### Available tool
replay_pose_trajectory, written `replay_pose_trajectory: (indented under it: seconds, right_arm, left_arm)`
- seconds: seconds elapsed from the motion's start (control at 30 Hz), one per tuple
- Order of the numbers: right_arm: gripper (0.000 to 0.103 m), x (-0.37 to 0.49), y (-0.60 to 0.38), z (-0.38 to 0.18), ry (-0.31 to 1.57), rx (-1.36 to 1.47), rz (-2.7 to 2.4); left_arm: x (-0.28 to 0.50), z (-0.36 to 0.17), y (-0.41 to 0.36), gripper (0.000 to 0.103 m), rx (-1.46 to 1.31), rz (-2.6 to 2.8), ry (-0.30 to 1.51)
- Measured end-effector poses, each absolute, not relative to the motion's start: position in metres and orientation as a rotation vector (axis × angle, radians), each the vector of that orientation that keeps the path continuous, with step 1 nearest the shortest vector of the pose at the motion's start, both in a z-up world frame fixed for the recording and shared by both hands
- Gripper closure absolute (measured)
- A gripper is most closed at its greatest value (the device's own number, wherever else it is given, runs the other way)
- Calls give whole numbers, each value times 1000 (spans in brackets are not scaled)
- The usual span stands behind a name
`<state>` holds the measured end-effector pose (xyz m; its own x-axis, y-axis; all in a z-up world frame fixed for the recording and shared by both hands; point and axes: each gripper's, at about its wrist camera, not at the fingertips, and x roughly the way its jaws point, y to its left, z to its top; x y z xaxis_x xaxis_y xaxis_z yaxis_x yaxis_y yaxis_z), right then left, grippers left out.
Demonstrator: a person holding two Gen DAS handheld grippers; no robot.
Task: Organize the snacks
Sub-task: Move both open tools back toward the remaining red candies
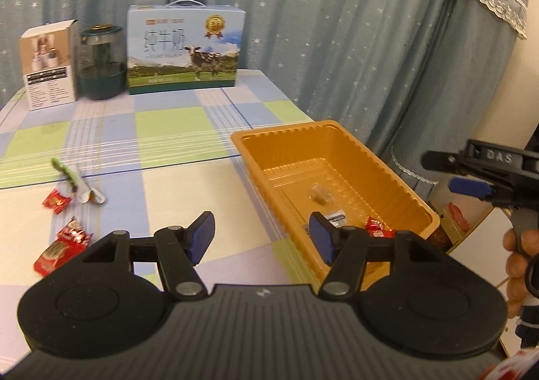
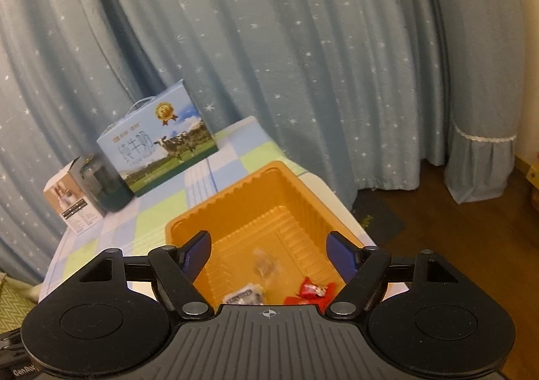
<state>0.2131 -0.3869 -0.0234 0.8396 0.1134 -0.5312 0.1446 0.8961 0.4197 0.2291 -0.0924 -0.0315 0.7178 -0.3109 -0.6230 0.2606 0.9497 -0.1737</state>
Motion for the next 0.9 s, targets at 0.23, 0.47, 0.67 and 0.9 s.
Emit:
replay_pose_trajectory:
  seconds: [0.23, 0.47, 0.67, 0.9]
  right_arm:
    - [28, 177, -380, -14, 570, 496, -8]
    - [28, 151, -356, 1, 561, 491, 29]
    - [28, 134, -334, 12, 552, 484, 67]
    - [28, 123, -307, 12, 569, 471, 116]
  left_arm:
    - [206, -22, -74, 42, -92, -284, 699]
    - [175, -10, -54, 39, -88, -254, 683]
    - [150, -3, -31, 35, -91, -218, 672]
    - [127, -5, 0, 34, -90, -167, 679]
